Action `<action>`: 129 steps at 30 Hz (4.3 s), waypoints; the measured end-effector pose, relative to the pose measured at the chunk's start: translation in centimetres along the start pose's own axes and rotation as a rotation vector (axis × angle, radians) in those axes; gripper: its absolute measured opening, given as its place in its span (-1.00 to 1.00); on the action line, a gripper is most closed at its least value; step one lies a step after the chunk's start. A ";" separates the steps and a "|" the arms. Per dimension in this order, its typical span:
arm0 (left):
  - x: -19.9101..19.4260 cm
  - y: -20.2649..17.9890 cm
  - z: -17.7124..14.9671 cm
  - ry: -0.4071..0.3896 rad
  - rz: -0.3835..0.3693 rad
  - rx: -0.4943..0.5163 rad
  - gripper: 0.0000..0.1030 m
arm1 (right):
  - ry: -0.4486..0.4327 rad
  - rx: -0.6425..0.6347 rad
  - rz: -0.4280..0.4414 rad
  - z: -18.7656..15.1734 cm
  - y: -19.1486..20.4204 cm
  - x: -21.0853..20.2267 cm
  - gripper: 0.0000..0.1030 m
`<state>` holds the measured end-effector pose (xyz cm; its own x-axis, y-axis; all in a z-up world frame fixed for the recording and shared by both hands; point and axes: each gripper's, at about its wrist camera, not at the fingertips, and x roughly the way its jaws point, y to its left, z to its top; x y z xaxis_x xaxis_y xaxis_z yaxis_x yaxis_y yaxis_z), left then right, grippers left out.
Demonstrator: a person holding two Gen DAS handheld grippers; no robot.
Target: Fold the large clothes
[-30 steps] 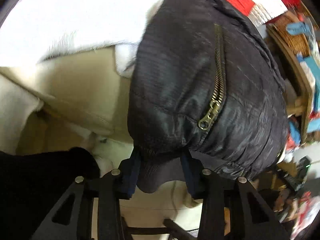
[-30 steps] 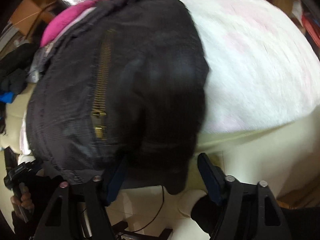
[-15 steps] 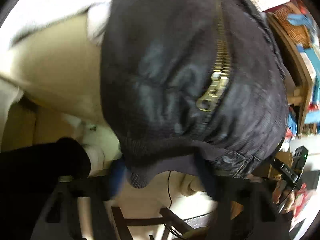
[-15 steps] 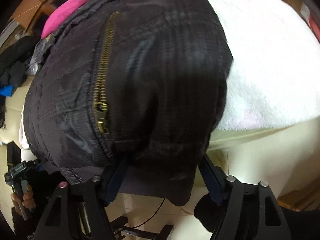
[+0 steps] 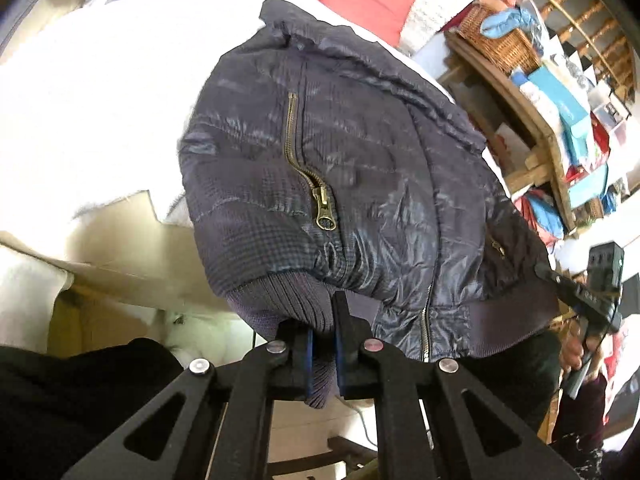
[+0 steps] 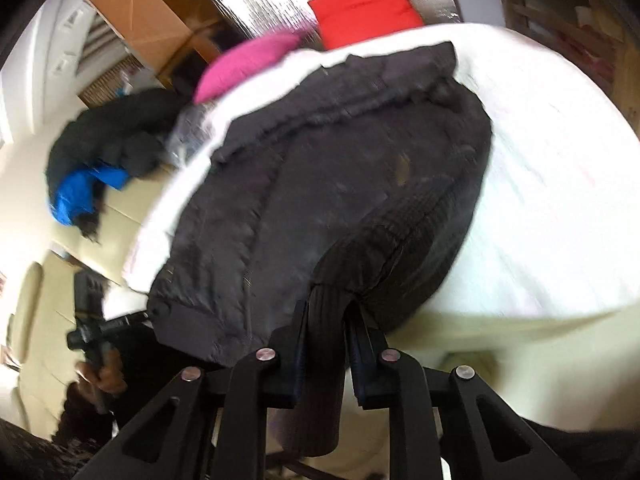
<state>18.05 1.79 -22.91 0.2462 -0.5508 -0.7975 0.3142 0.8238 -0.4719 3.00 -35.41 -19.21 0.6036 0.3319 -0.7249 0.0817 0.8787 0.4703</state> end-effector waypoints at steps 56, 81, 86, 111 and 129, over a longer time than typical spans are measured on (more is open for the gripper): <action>0.3 -3.9 34.6 -0.421 -0.052 -0.021 -0.83 | -0.476 0.179 0.048 27.9 -4.5 2.0 -0.72; 10.9 1.5 42.0 -0.478 -0.041 -0.246 0.67 | -0.351 0.488 0.330 36.6 -16.4 16.5 -0.46; 6.2 -0.5 40.3 -0.543 0.041 -0.198 0.76 | -0.398 0.640 0.503 35.2 -18.5 15.4 0.32; 11.9 2.8 32.8 -0.148 0.308 -0.317 0.03 | -0.209 0.167 -0.414 30.9 -11.3 13.7 -0.58; 9.7 -0.1 44.0 -0.252 0.294 -0.143 0.64 | -0.404 0.289 -0.172 36.4 -14.8 10.8 0.99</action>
<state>60.72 -9.48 -14.07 0.5285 -0.2904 -0.7977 0.0712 0.9515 -0.2992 37.14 -57.32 -15.65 0.8155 -0.0179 -0.5785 0.3876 0.7592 0.5229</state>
